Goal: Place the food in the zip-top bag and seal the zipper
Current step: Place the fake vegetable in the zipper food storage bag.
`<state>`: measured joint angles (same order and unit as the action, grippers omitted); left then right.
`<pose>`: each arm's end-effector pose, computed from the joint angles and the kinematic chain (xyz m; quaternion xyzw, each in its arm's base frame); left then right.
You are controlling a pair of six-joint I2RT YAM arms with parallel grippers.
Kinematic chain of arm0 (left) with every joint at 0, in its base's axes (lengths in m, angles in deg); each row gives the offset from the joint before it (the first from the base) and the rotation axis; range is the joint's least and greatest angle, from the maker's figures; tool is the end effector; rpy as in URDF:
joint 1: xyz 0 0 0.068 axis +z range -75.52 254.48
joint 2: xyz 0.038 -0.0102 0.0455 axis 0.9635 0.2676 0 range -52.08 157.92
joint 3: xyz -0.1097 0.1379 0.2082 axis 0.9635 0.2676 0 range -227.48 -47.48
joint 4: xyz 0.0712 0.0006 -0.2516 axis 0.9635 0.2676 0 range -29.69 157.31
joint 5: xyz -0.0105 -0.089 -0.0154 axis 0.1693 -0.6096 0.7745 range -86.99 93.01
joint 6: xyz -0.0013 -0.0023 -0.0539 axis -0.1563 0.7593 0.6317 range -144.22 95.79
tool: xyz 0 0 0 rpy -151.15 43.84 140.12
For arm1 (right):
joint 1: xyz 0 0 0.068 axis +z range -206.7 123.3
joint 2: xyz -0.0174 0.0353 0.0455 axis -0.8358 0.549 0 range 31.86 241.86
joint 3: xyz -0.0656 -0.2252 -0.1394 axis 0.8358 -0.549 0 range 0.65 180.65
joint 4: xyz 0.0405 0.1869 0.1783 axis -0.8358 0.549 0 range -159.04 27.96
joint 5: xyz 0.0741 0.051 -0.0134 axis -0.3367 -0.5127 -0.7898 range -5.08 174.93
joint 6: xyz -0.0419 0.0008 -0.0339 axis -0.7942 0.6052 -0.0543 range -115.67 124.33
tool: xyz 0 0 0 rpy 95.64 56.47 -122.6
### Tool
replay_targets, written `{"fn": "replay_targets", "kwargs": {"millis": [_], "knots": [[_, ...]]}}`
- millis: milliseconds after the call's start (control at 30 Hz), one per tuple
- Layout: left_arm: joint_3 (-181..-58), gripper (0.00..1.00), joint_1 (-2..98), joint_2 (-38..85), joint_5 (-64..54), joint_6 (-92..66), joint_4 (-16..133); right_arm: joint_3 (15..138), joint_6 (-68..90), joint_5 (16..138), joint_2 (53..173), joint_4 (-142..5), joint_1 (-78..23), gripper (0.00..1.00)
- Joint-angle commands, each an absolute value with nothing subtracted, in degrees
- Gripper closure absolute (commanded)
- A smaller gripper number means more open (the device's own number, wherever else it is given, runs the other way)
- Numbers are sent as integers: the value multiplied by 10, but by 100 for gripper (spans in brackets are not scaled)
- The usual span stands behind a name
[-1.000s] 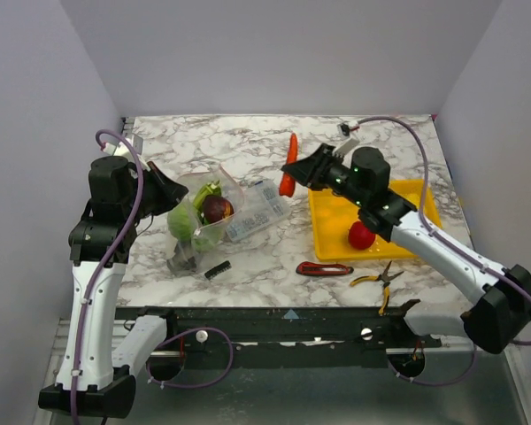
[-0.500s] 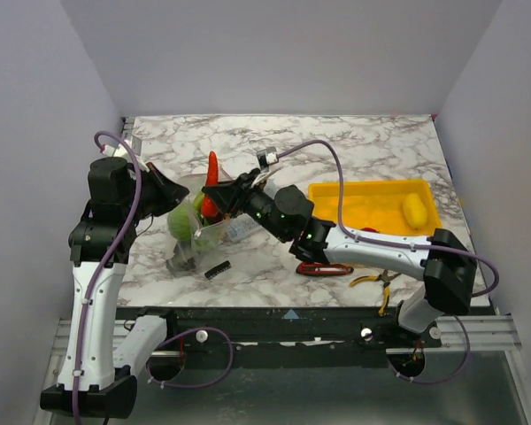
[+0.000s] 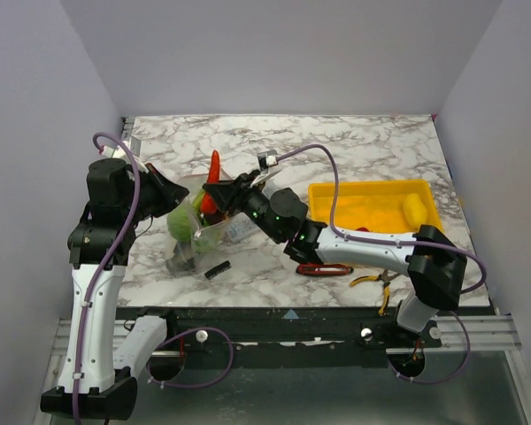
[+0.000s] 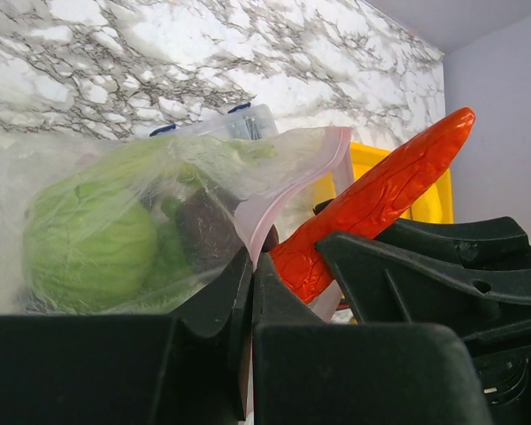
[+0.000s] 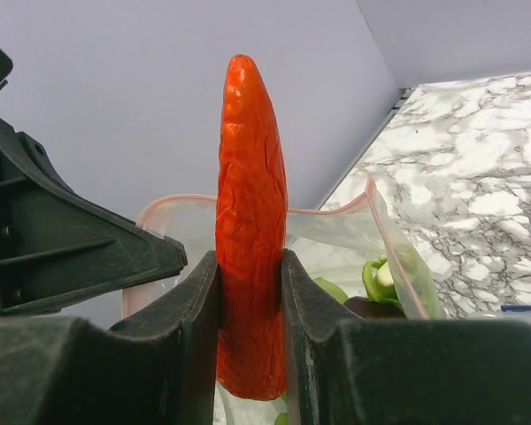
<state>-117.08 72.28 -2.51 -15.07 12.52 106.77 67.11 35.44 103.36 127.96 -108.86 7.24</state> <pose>0.1545 -0.0171 0.4067 -0.1701 0.8262 -0.2994 0.4460 0.1844 0.3514 0.3261 -0.0611 0.6422 0.4891 0.5870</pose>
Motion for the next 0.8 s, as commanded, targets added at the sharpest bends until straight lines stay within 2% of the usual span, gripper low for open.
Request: {"fn": "replay_targets", "kwargs": {"millis": [0, 67, 100, 167, 300, 633, 767], "knots": [[-1177, 100, 727, -40, -169, 136, 1050, 664, 388, 1041, 1304, -1120, 84, 77], [-1178, 100, 727, -40, -170, 137, 1050, 661, 389, 1039, 1318, -1132, 88, 69], [-1178, 100, 728, -40, -170, 139, 1050, 664, 389, 1034, 1324, -1126, 88, 69], [-1177, 100, 728, -42, -172, 139, 1049, 672, 388, 1030, 1328, -1111, 88, 74], [-1180, 100, 727, -44, -167, 133, 1056, 681, 337, 1026, 1288, -1090, 88, 78], [-1174, 100, 727, -55, -171, 117, 1055, 921, 151, 920, 1293, -561, 76, 82], [-1174, 100, 727, -54, -170, 114, 1055, 992, 120, 896, 1308, -434, 75, 82]]}}
